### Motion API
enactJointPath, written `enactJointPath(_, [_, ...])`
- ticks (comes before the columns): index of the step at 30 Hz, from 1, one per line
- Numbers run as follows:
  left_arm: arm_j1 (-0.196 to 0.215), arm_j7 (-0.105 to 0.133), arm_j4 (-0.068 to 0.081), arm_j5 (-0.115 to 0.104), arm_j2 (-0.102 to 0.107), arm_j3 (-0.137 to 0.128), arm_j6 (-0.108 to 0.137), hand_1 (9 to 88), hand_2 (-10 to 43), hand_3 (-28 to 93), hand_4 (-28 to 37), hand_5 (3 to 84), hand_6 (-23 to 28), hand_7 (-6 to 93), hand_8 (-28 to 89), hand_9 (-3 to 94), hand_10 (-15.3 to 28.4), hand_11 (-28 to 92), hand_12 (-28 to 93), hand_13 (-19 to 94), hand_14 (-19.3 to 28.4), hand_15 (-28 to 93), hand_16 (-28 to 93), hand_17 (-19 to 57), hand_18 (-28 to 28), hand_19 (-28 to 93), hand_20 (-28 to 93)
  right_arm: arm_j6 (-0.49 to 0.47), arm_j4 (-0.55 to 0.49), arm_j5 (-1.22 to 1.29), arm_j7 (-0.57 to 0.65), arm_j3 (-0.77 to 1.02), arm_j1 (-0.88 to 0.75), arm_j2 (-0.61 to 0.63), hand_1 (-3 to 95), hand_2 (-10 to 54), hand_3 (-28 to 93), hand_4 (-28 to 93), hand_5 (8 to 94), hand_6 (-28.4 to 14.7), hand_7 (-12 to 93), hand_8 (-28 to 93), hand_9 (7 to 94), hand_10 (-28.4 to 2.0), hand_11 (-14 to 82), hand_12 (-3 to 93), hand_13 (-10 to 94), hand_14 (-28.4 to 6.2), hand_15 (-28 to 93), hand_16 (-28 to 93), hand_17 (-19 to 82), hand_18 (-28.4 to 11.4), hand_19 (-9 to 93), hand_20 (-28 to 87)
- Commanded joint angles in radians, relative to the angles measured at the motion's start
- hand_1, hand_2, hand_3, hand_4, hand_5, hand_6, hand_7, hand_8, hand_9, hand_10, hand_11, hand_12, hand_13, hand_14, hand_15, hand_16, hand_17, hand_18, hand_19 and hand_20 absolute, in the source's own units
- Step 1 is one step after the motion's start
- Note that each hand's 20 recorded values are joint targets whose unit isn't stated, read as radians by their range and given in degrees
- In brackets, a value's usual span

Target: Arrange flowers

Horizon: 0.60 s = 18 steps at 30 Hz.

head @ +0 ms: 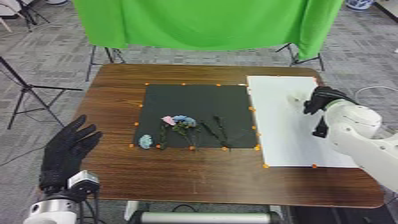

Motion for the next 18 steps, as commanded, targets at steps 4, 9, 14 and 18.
enactJointPath(4, [-0.002,-0.005,0.001,0.005,-0.005,0.000,-0.012,23.6,4.8,83,-22.6,38.7,9.9,17.5,-11,36.5,19.6,31,11,28,26.2,55,-9,-6.8,24.7,61,20,-0.037,0.015,-0.015,0.018,0.011,-0.037,-0.023,29.2,-7.2,93,-27,46.6,-5.2,21,-16,47.7,-16.7,18.7,13.5,63,-9.3,88,6,25,-22.4,92,27])
enactJointPath(9, [-0.003,-0.005,0.003,0.005,-0.007,0.003,-0.012,23.6,4.8,83,-22.7,38.8,9.9,17.5,-11,36.6,19.6,31,11,28,26.3,55,-9,-6.9,24.8,61,20,-0.028,0.033,-0.026,0.027,-0.026,-0.014,-0.024,33.0,-6.6,93,-28,47.9,-4.3,22,-16,51.0,-14.7,19.9,13.6,65,-8.4,87,6,26,-22.2,92,27])
enactJointPath(14, [-0.004,-0.001,0.005,0.004,-0.004,0.004,-0.015,23.6,4.8,83,-22.7,38.8,9.9,17.5,-11,36.5,19.6,31,11,28,26.3,55,-9,-6.9,24.8,61,20,0.051,0.043,-0.057,0.045,-0.107,0.016,-0.004,39.5,-6.3,90,-28,55.0,-1.6,26,-18,61.7,-11.2,25.9,13.5,69,-6.5,84,8,29,-21.3,92,25])
enactJointPath(18, [-0.002,0.005,0.004,0.001,-0.002,0.007,-0.009,23.6,4.8,83,-22.7,38.8,9.9,17.5,-11,36.5,19.5,31,11,28,26.3,55,-9,-6.9,24.7,61,20,0.147,0.050,-0.092,0.051,-0.184,0.051,0.012,46.7,-7.9,84,-28,61.6,-0.3,33,-11,74.0,-8.5,19.2,23.5,72,-5.1,82,10,31,-20.6,93,24])
